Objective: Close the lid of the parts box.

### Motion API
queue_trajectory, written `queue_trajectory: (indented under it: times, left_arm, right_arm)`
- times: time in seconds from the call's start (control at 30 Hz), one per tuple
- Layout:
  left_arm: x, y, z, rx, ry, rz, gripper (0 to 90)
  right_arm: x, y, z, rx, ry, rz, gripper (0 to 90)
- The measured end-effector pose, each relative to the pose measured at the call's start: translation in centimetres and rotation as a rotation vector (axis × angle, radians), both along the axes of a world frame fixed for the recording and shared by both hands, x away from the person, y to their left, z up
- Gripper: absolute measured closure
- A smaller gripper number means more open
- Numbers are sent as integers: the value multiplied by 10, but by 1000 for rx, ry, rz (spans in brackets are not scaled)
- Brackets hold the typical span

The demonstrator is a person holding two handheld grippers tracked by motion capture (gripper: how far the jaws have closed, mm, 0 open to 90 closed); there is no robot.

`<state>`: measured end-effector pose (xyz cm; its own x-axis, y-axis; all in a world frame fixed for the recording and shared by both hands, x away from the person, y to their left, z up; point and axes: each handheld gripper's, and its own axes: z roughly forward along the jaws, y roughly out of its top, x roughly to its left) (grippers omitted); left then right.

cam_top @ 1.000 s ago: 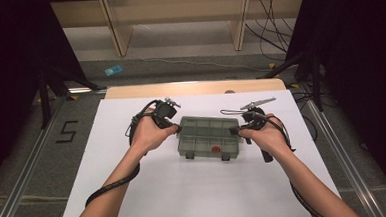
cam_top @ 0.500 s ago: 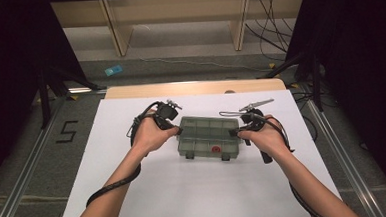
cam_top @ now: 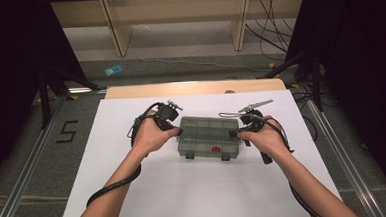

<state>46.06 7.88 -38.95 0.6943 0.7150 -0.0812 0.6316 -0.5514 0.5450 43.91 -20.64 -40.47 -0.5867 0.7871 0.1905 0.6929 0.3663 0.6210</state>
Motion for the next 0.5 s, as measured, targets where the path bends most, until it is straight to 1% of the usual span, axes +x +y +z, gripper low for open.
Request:
queue_trajectory:
  times: [0.03, 0.07, 0.1, 0.17, 0.5]
  left_arm:
    - [0, 0, 0, -2, 3, 1, 899]
    - [0, 0, -1, -2, 4, 0, 899]
    - [0, 0, -1, -2, 8, -5, 899]
    - [0, -1, -1, 5, 8, -3, 899]
    - [0, -2, -3, 11, 13, -7, 899]
  right_arm:
    - [0, 0, 0, 0, -1, 1, 900]
    - [1, 0, -2, -11, -18, 11, 900]
    - [0, 0, -1, -2, 3, 6, 900]
    - [0, 0, -1, -3, 3, 7, 900]
    - [0, 0, -4, -7, 4, 13, 900]
